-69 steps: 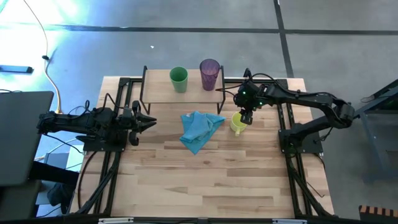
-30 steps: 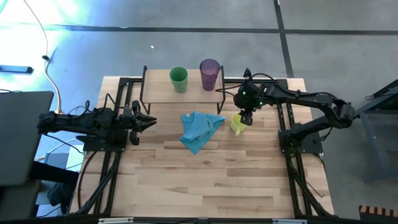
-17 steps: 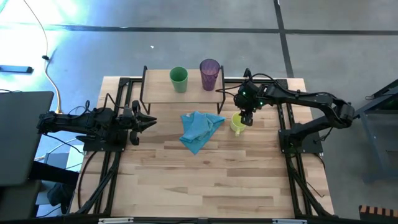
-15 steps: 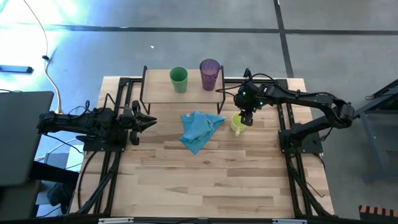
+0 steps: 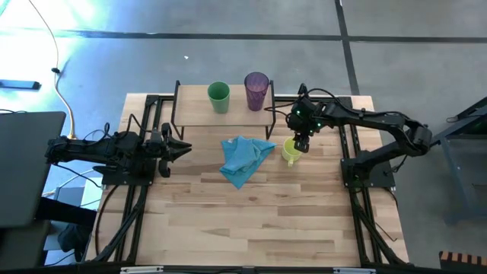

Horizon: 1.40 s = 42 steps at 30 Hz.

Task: Stack small to large cups/mugs on shelf
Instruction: Put the yellow mug on the shelf

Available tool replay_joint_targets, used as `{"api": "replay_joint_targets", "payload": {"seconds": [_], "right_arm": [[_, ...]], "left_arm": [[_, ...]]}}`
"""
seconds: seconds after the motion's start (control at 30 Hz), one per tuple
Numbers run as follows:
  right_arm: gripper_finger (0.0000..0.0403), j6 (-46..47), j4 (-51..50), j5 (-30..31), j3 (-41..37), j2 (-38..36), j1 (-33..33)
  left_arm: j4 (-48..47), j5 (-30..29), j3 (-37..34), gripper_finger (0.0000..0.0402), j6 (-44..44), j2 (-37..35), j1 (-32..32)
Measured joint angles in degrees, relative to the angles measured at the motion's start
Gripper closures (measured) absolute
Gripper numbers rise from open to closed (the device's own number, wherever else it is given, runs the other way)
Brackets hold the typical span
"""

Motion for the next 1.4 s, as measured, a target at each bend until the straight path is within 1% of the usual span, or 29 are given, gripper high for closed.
{"api": "replay_joint_targets", "payload": {"seconds": [0.27,0.57,0.63,0.8,1.07,1.13,1.23,1.4], "right_arm": [[0.0254,-0.1,0.9,-0.5,0.0,3.6,-0.3],[0.0254,-0.1,2.1,-0.1,0.0,3.7,-0.3],[0.0259,0.0,2.1,0.0,0.0,3.7,-0.3],[0.0297,0.1,2.1,0.0,0.0,3.7,-0.3],[0.0391,-0.5,2.1,0.1,0.0,3.7,-0.3],[0.0397,-0.6,2.1,0.3,0.0,3.7,-0.3],[0.0396,-0.2,2.1,2.5,0.0,3.7,-0.3],[0.0400,-0.4,2.1,2.8,0.0,3.7,-0.3]], "left_arm": [[0.2,0.0,0.0,0.0344,0.1,0.0,0.0],[0.2,0.0,0.0,0.0344,0.1,0.0,0.0],[0.2,0.0,0.0,0.0344,0.1,0.0,0.0],[0.2,0.0,0.0,0.0344,0.6,0.0,0.0],[0.2,0.0,0.0,0.0344,0.6,0.0,0.0],[0.2,0.0,0.0,0.0344,0.6,0.0,0.0],[0.2,0.0,0.0,0.0344,0.6,0.0,0.0],[0.2,0.0,0.0,0.0344,0.6,0.0,0.0]]}}
